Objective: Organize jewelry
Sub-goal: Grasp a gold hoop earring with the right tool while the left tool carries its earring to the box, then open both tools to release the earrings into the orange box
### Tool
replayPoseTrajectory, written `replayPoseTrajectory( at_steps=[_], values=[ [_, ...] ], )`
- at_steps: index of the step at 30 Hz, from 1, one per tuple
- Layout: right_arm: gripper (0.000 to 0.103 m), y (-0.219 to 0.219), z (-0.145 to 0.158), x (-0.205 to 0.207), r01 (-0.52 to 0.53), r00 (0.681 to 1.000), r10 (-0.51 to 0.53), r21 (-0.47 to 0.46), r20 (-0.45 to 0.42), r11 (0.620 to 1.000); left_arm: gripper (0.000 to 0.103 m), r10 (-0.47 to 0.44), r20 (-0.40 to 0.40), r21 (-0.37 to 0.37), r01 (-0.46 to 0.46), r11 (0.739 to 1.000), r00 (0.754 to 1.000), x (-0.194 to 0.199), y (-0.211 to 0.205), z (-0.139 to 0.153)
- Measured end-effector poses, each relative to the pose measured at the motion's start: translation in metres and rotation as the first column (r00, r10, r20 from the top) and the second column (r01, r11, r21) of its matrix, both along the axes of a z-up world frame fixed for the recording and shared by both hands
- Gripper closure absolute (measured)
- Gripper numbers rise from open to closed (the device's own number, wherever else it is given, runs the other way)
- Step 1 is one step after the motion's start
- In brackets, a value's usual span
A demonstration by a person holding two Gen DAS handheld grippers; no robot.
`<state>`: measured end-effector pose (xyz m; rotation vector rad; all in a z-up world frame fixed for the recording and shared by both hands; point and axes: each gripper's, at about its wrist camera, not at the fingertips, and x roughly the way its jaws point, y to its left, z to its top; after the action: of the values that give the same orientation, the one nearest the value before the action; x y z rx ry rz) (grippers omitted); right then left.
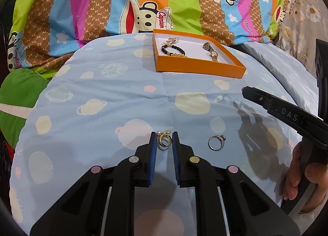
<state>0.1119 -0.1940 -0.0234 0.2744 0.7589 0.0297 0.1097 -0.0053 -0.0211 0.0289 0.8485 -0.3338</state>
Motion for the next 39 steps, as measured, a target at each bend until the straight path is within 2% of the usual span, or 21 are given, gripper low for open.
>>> replayPoseTrajectory(
  at_steps=[8, 11, 15, 19, 27, 31, 35, 39],
  values=[
    [0.088, -0.005, 0.003, -0.006, 0.006, 1.0, -0.006, 0.007, 0.002, 1.0, 0.089, 0.015, 0.016, 0.004, -0.015, 1.0, 1.0, 0.004, 0.002, 0.007],
    [0.088, -0.01, 0.008, -0.002, -0.013, 1.0, 0.013, 0.038, -0.002, 0.999, 0.089, 0.008, 0.042, 0.002, -0.008, 1.0, 0.999, 0.013, 0.003, 0.021],
    [0.088, -0.015, 0.02, 0.012, -0.015, 1.0, 0.015, 0.01, 0.015, 1.0, 0.089, -0.018, 0.088, 0.014, 0.017, 1.0, 0.996, 0.032, -0.005, 0.04],
    [0.088, -0.022, 0.034, 0.035, -0.013, 0.999, 0.013, 0.004, 0.037, 1.0, 0.089, -0.046, 0.099, -0.025, 0.049, 0.999, 0.994, 0.065, -0.016, 0.057],
    [0.088, -0.036, 0.05, 0.112, -0.005, 0.998, 0.005, -0.003, 0.059, 1.0, 0.089, -0.09, 0.139, -0.021, 0.094, 0.995, 0.986, 0.142, -0.059, 0.07],
    [0.088, -0.044, 0.04, 0.158, -0.014, 1.0, 0.014, 0.035, 0.008, 0.999, 0.089, -0.125, 0.111, -0.053, 0.132, 0.99, 0.986, 0.187, -0.081, 0.066],
    [0.088, -0.054, 0.023, 0.188, 0.004, 0.999, -0.001, 0.059, -0.044, 0.998, 0.089, -0.12, 0.079, -0.031, 0.122, 0.992, 0.99, 0.225, -0.1, 0.052],
    [0.088, -0.057, 0.007, 0.205, -0.01, 0.995, 0.018, 0.081, -0.098, 0.997, 0.088, -0.121, 0.032, -0.02, 0.122, 0.992, 0.992, 0.245, -0.11, 0.038]
  ],
)
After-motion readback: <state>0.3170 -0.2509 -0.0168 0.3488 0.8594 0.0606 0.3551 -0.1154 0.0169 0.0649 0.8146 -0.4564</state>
